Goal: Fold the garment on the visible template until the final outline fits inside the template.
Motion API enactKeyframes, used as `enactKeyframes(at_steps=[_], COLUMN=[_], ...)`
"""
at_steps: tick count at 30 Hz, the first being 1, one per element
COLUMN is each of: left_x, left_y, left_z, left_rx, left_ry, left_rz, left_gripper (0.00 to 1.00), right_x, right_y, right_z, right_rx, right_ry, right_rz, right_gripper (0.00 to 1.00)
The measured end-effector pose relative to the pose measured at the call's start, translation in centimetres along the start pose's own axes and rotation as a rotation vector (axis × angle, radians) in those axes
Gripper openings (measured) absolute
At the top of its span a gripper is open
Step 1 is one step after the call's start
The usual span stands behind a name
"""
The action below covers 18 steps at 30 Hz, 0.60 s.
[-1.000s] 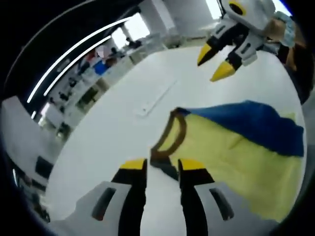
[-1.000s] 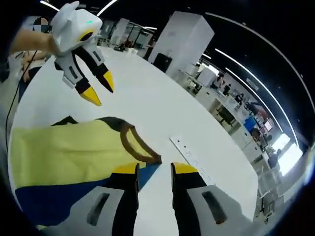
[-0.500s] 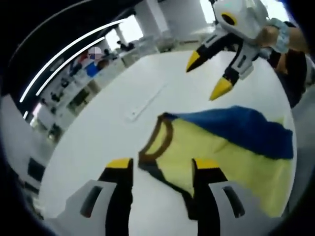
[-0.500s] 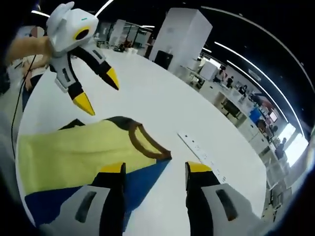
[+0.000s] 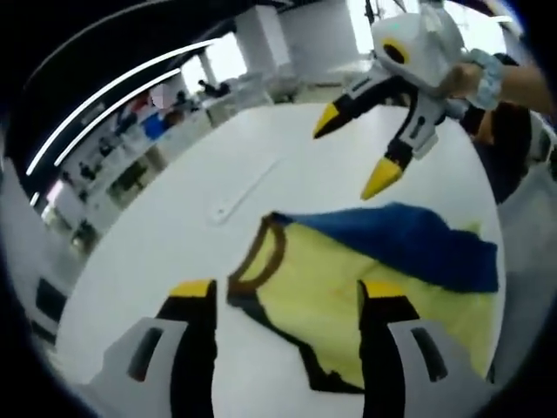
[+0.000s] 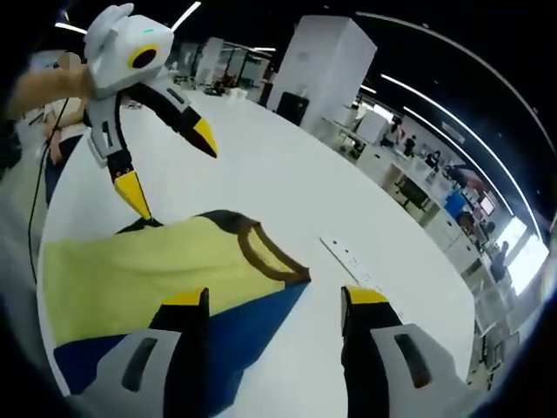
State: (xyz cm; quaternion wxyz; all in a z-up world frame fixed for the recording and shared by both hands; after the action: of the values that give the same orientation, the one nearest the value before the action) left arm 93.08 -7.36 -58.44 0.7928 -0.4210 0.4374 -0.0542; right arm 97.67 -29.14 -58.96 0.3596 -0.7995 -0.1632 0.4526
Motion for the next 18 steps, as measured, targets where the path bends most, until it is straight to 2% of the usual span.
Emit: enactKeyframes(at_steps=[4,7,12,15,18], left_x=[-0.5,-1.1,-2.0,-2.4,-2.5], left_y=[0.1,-0.2,-0.6,-1.0,-0.9], left_z=[-0.5,-0.5,-0.9,-1.1,-1.2], left_rx=[0.009,0.016,0.019,0.02,0.014], left_ry=[0.01,0.013,0.015,-0.008,0.008], left_rz=[0.001,-0.019,-0.043,-0.087,-0.083], left_gripper=[0.67,0.69,0.78,0.87,0.87], right_x=[-0.5,-1.0,-1.7,-2.3,-2.5], right_y=[-0.3,-0.5,-0.8,-0.9,-0.9], right_z=[0.8,1.3,1.5,2.1,2.3], right_rx=[-0.005,-0.01,-0.016,-0.015,-0.035], right_ry=[-0.011,-0.014,-0.012,-0.011,-0.007], right_rz=[-0.007,-0.011,-0.026,-0.034,-0.028], right_gripper=[0.68,0.75,0.81,0.87,0.93])
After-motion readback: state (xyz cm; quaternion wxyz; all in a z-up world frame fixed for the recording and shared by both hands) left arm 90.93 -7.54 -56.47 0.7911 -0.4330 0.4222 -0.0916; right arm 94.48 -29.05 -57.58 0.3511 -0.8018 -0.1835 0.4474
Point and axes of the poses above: the point that each gripper's makers call its tool centre point, and the gripper's own axes: x roughly forward along the fingers, z roughly to its left, y roughly out of its underside, the point moved 9 cm from there along -x, roughly backward along the fingers, and after that the axes turned 2 degrees about -y, right-handed, at the moved point
